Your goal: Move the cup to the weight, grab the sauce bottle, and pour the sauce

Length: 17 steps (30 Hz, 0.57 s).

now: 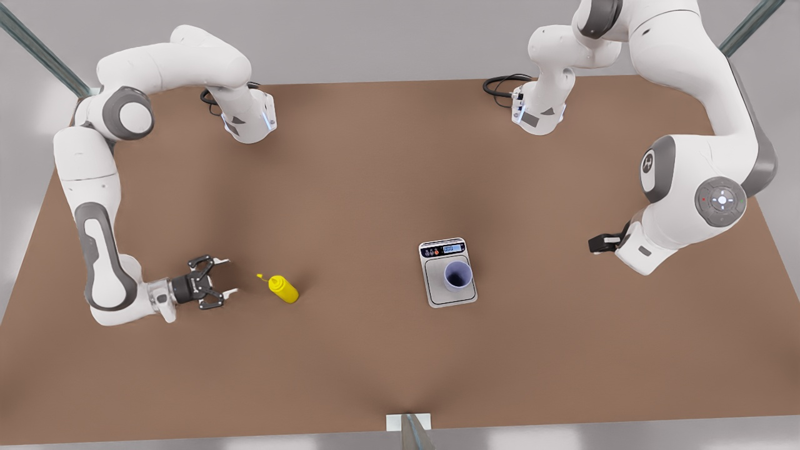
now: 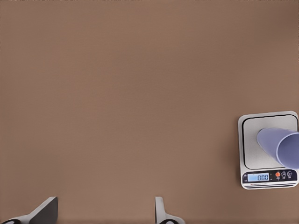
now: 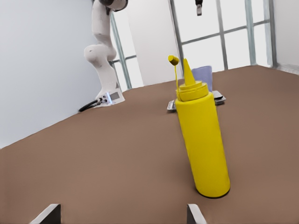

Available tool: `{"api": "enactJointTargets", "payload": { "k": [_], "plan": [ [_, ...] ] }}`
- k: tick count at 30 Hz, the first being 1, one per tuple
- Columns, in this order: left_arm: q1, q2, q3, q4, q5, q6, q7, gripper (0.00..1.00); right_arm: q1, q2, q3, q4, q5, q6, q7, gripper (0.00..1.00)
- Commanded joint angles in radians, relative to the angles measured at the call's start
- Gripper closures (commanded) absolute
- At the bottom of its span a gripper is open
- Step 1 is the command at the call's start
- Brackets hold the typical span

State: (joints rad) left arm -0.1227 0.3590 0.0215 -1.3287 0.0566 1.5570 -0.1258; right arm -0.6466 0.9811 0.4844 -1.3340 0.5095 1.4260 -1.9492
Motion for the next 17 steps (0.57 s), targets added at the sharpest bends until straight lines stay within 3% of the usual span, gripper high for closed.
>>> {"api": "enactJointTargets", "payload": {
  "k": [1, 2, 4, 6, 7, 8, 9, 10, 12, 17],
  "plan": [
    [0.000, 0.000, 0.000, -0.001, 0.000, 0.000, 0.000, 0.00, 0.002, -0.051, 0.006, 0.009, -0.041, -0.015, 0.085, 0.00],
    [0.000, -0.002, 0.000, 0.000, 0.002, 0.000, 0.000, 0.00, 0.007, -0.140, 0.058, 0.012, -0.112, -0.022, 0.225, 0.00],
    [0.000, -0.002, 0.000, 0.000, 0.002, 0.000, 0.000, 0.00, 0.022, -0.238, 0.272, 0.082, -0.345, 0.001, 0.636, 0.00],
    [0.000, -0.002, 0.000, 0.000, 0.002, 0.000, 0.000, 0.00, 0.162, -0.330, 0.284, 0.104, -0.457, 0.016, 0.906, 0.00],
    [0.000, -0.002, -0.002, 0.000, 0.002, 0.000, 0.000, 0.00, 0.290, -0.418, 0.223, 0.119, -0.548, 0.034, 1.100, 0.00],
    [0.000, 0.000, -0.002, 0.000, 0.002, 0.000, 0.000, 0.00, 0.418, -0.505, 0.083, 0.110, -0.551, 0.079, 1.335, 0.00],
    [0.000, -0.002, -0.002, 0.000, 0.002, 0.000, 0.000, 0.00, 0.588, -0.553, -0.139, 0.110, -0.554, 0.097, 1.571, 0.00],
    [0.000, -0.002, -0.002, 0.000, 0.002, 0.000, 0.000, 0.00, 0.682, -0.570, -0.293, 0.108, -0.554, 0.097, 1.729, 0.00],
    [0.000, -0.002, -0.002, 0.000, 0.002, 0.000, -0.002, 0.00, 0.619, -0.708, -0.302, -0.014, -0.592, 0.094, 2.053, 0.00],
    [0.000, -0.002, -0.002, 0.000, 0.002, 0.000, -0.002, 0.00, 0.585, -0.737, -0.282, -0.001, -0.586, 0.077, 2.035, 0.00]
  ]
}}
